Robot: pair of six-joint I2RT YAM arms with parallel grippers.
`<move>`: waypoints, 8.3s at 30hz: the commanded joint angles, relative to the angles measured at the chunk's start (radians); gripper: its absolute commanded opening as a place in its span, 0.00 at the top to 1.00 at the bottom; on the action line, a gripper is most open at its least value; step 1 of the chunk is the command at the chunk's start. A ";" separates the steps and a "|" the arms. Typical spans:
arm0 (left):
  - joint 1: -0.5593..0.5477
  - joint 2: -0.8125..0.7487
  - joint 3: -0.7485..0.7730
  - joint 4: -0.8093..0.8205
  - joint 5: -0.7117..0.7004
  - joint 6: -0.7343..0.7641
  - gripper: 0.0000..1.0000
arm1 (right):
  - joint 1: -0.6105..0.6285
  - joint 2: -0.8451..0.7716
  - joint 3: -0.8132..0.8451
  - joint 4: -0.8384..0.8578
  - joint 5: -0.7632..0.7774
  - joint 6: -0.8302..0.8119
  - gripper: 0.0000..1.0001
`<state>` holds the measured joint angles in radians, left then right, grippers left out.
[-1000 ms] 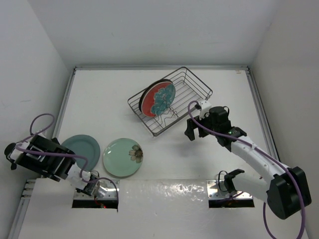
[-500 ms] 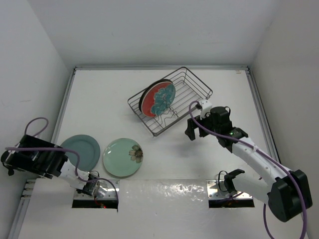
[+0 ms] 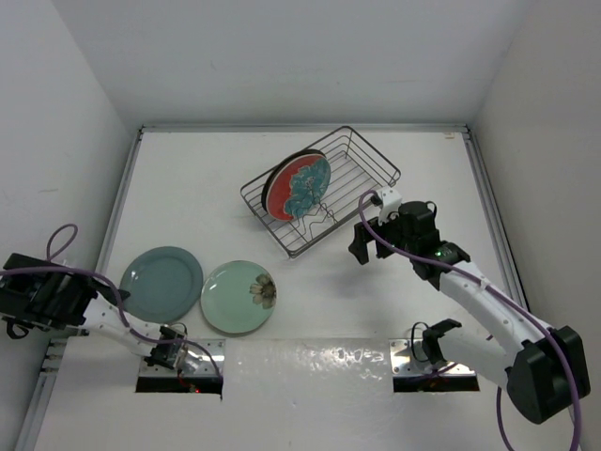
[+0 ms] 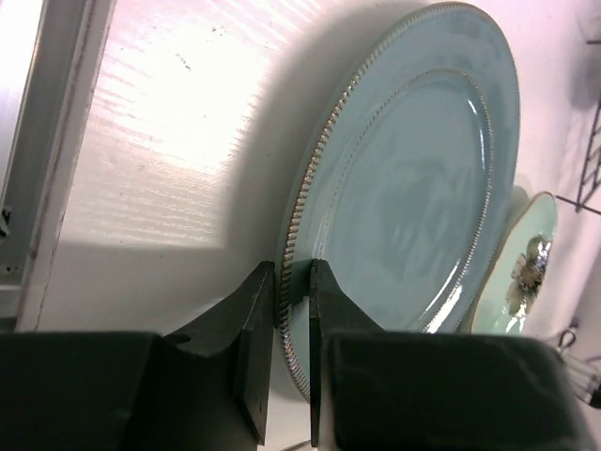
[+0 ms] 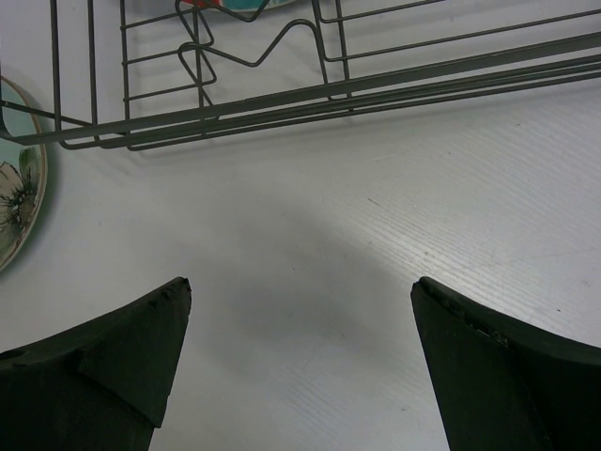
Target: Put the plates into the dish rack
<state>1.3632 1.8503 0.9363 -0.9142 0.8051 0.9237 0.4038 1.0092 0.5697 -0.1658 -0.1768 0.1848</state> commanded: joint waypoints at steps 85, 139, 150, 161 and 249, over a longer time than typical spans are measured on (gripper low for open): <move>-1.139 -0.738 0.791 -0.014 0.079 -0.394 1.00 | 0.339 0.304 0.426 0.144 -0.035 -0.298 0.21; -2.012 -0.192 0.957 0.362 -0.673 -0.516 1.00 | 0.118 -0.109 0.070 0.054 0.223 -0.205 0.23; -2.038 -0.171 0.944 0.410 -0.761 -0.484 1.00 | 0.118 -0.116 0.062 0.057 0.211 -0.208 0.23; -2.087 -0.174 0.908 0.451 -0.882 -0.433 1.00 | 0.118 -0.116 0.058 0.060 0.201 -0.209 0.23; -1.030 -0.853 0.050 0.135 -0.363 -0.430 0.18 | 0.636 0.683 0.165 0.592 0.128 0.476 0.33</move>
<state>0.3275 1.0332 0.9871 -0.8471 0.4229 0.4786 1.0229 1.6798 0.7319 0.3012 -0.0963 0.5838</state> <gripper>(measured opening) 0.826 0.675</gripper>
